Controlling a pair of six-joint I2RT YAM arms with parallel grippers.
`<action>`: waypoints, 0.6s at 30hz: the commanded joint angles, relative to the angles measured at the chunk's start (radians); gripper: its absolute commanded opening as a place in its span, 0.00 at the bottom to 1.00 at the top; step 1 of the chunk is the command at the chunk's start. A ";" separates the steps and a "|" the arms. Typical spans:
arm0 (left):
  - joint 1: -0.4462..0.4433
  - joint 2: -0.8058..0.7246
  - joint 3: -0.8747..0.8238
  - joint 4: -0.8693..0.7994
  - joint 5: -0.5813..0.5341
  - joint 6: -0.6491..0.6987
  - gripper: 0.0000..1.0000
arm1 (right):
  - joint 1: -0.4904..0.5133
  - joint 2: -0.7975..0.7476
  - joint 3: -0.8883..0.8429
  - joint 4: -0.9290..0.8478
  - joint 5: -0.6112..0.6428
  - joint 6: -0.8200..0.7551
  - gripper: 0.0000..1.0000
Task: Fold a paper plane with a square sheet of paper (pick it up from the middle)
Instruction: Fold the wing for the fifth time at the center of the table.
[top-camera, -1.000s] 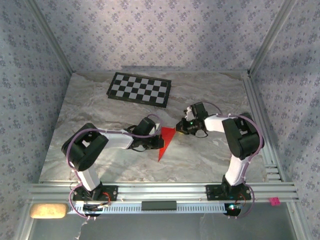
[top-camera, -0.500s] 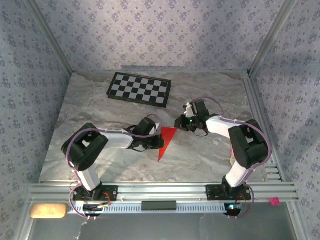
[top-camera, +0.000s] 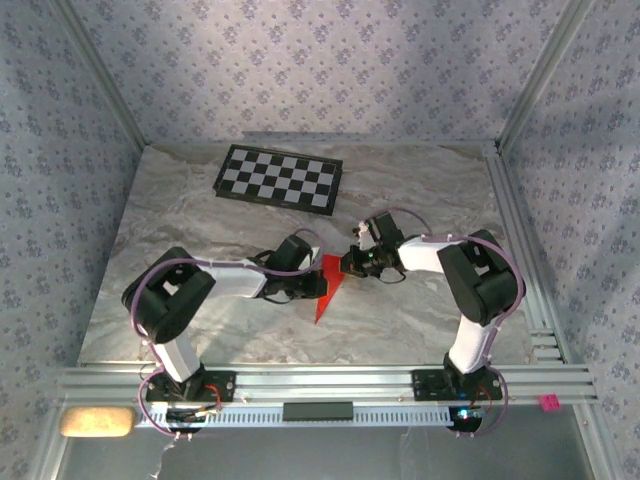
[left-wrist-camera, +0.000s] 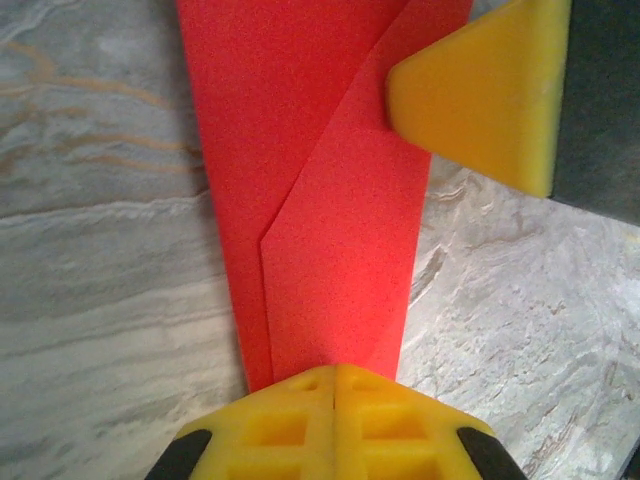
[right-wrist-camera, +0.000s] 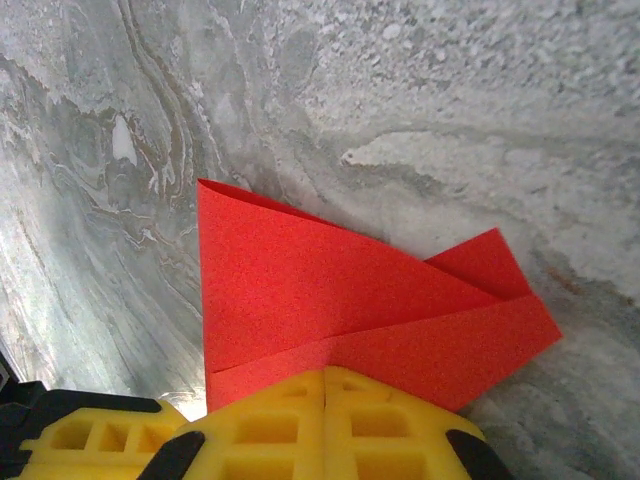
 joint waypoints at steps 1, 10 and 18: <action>-0.009 -0.044 -0.005 -0.172 -0.033 0.001 0.02 | -0.015 0.032 -0.051 -0.060 0.104 -0.002 0.01; -0.010 -0.126 0.083 -0.147 0.003 -0.054 0.07 | -0.016 0.023 -0.055 -0.054 0.098 -0.003 0.01; -0.052 0.015 0.205 -0.148 0.057 -0.047 0.07 | -0.016 0.028 -0.055 -0.052 0.095 0.000 0.01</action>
